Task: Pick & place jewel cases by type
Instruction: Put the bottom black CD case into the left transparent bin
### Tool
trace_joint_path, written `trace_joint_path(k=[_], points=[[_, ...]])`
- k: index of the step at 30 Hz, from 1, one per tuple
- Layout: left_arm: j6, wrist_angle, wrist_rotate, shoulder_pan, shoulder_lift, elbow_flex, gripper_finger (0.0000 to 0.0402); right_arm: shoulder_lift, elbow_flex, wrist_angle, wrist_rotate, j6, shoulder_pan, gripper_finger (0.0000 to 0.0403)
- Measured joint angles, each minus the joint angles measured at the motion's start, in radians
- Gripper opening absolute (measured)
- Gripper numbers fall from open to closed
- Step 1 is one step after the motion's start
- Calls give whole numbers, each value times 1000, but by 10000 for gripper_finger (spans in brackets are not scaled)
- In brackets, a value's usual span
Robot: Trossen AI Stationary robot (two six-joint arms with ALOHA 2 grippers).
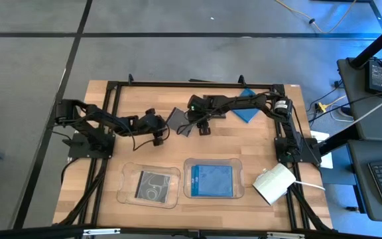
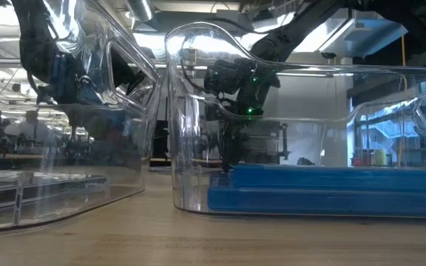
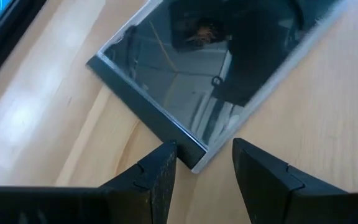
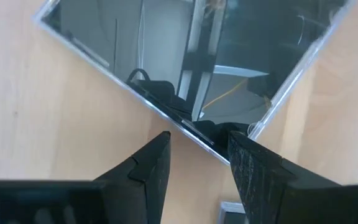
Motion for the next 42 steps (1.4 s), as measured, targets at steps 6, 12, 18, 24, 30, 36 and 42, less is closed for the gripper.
trace_joint_path(k=[6,12,18,24,30,36,42], points=[[-133,-18,2,1,-1,0,155,-1,0,-12,4,0,22,163],[-142,-27,17,2,0,0,155,-1,0,-11,6,0,30,163],[-142,-27,21,2,0,-1,155,0,10,-13,21,2,32,163],[-140,-28,24,2,0,-1,155,0,11,-13,26,8,34,173],[-140,-28,22,1,0,-1,155,1,13,-27,70,-2,49,228],[-124,-31,24,0,1,-1,155,-17,58,-102,86,-2,42,253],[-122,-34,24,0,1,-1,155,-80,57,-103,38,-7,-4,251]])
